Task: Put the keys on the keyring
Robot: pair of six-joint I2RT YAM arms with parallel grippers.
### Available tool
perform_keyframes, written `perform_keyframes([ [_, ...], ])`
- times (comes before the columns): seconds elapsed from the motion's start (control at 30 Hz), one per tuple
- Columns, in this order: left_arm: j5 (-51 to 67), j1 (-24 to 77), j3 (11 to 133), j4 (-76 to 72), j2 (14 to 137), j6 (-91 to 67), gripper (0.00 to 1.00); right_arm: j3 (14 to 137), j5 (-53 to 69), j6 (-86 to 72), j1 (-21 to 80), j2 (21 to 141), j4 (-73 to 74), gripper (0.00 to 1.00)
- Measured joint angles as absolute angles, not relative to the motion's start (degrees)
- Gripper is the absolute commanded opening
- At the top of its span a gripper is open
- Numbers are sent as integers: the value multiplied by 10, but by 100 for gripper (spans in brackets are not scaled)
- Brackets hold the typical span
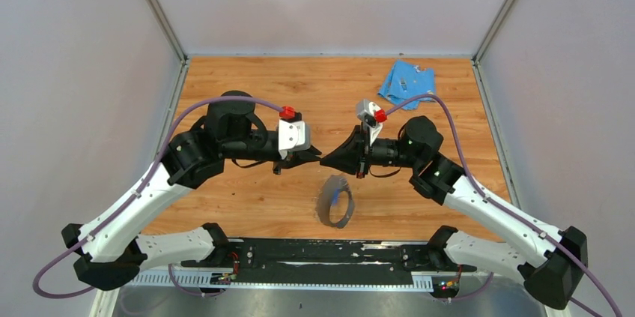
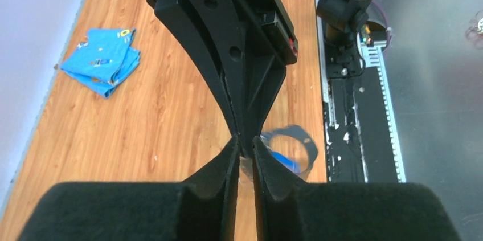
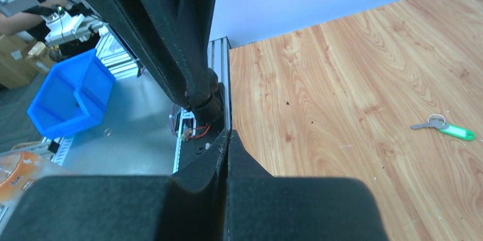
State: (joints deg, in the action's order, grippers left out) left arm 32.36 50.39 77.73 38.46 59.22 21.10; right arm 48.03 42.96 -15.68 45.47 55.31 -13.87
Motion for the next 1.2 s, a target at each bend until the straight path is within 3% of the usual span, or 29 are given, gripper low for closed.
perform_keyframes([
  [0.27, 301, 504, 756, 375, 571, 218, 30, 456, 386, -193, 454, 524, -183, 2],
  [0.4, 288, 502, 734, 375, 563, 223, 43, 461, 299, -167, 453, 507, -97, 35],
  [0.57, 279, 465, 725, 381, 571, 217, 72, 451, 127, -152, 452, 497, 51, 57],
  [0.83, 270, 388, 726, 425, 632, 238, 76, 316, -36, -195, 450, 491, 153, 62],
  [0.93, 265, 378, 709, 439, 628, 253, 79, 273, -32, -203, 450, 507, 150, 63],
  [1.07, 261, 340, 706, 463, 636, 263, 97, 258, 2, -192, 467, 545, 102, 65],
  [1.2, 249, 291, 709, 490, 666, 279, 100, 265, 40, -148, 497, 580, 45, 65],
])
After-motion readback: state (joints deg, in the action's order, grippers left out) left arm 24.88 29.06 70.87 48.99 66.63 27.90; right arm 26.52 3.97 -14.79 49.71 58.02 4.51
